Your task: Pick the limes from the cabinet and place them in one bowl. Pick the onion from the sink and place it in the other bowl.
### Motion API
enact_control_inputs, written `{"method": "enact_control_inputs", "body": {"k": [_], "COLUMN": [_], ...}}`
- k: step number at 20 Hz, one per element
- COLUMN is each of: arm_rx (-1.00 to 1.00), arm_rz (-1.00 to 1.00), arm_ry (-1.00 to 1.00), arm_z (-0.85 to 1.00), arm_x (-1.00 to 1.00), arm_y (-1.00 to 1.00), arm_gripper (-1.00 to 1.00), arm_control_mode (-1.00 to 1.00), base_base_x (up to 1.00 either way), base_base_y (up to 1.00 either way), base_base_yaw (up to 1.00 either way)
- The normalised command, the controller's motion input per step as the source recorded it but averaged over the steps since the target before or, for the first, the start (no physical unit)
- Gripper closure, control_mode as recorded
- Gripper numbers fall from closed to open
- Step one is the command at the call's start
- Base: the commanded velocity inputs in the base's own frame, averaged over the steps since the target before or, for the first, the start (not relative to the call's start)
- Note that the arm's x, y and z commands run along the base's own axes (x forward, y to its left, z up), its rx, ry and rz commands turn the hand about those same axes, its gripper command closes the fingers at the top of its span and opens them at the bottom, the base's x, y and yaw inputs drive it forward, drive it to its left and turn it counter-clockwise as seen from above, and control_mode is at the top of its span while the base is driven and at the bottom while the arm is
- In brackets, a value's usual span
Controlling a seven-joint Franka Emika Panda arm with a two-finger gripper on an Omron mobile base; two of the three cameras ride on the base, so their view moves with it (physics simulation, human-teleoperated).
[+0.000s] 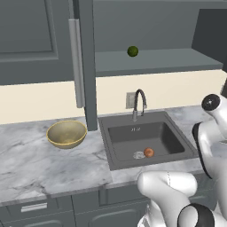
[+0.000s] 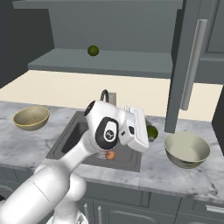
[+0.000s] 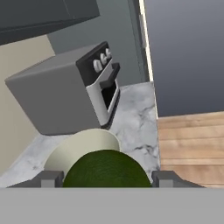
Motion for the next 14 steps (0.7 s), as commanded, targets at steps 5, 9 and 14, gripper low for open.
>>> {"method": "enact_control_inputs", "body": {"k": [5,9,14], "arm_rx": [0.04,0.0,0.0], "arm_rz": [0.0,0.0,0.0], "arm_ry": [0.01,0.0,0.0], "arm_z": [-0.11,-0.12,-0.14], "arm_x": [0.13,0.13,0.15], "arm_y": [-0.2,-0.16,-0.12], "arm_gripper": [1.0,1.0,1.0], "arm_control_mode": [-1.0,-1.0,-1.0], "base_base_x": [0.0,0.0,0.0], "base_base_y": [0.0,0.0,0.0], "base_base_yaw": [0.0,0.0,0.0]}}
